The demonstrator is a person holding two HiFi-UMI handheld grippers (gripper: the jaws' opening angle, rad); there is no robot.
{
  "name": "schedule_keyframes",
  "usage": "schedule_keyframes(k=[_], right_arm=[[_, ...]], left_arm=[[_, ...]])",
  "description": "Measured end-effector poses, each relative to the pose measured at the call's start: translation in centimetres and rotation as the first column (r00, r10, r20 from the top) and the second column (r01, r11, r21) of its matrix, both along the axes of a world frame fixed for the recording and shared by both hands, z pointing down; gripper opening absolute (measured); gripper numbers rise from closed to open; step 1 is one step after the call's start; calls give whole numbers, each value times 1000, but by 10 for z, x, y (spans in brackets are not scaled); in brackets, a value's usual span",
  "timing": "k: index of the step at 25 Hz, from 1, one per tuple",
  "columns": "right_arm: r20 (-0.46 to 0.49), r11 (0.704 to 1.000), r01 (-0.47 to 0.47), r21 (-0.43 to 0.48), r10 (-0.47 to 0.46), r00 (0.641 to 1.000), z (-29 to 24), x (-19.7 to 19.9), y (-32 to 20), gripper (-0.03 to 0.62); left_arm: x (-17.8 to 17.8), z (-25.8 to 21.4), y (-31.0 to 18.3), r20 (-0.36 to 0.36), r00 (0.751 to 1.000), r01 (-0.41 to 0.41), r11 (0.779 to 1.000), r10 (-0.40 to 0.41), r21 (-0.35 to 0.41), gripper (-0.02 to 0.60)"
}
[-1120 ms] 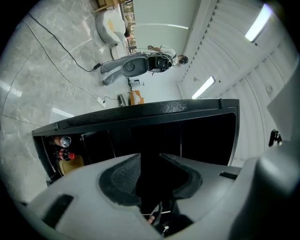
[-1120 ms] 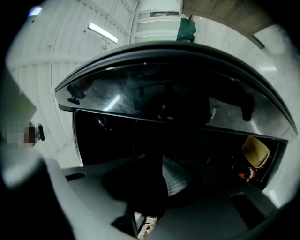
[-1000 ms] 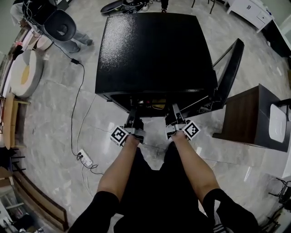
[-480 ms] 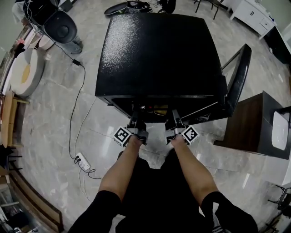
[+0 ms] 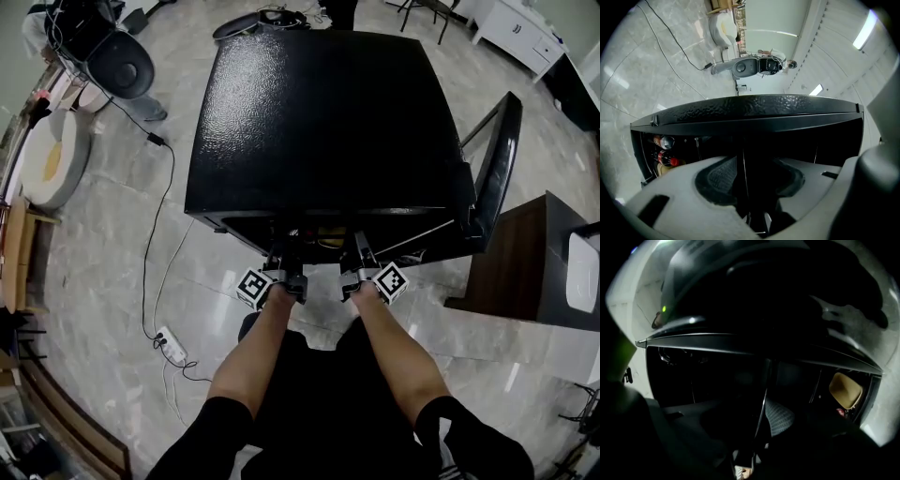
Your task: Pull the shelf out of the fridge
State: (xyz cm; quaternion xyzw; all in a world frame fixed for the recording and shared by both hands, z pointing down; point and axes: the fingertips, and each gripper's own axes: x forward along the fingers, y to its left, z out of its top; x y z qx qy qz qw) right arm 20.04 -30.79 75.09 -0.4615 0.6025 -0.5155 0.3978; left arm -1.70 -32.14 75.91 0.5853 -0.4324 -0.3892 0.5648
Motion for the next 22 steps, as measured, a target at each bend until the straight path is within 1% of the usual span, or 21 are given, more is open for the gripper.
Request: schedule_keyframes(k=[5, 9, 12, 15, 18, 22], right_arm=[[22, 999, -28, 16, 27, 999, 4, 0, -8, 133], [32, 997, -72, 24, 71, 997, 5, 6, -14, 133], [35, 996, -81, 26, 80, 996, 5, 3, -17, 133], [34, 996, -86, 17, 85, 996, 8, 1, -21, 132], [49, 997, -78, -2, 78, 996, 12, -5, -19, 132], [23, 996, -85, -38, 86, 996, 23, -3, -13, 132]], left_arm=[[-1, 3, -11, -25, 999, 21, 1000, -21, 6, 166], [-2, 4, -19, -33, 998, 47, 999, -47, 0, 167], [-3, 6, -23, -39, 997, 63, 998, -62, 2, 166], [-3, 9, -26, -48, 996, 73, 997, -73, -4, 166], [-4, 16, -23, -50, 995, 85, 996, -87, -27, 166], [-5, 19, -21, -52, 995, 81, 996, -82, -31, 166]])
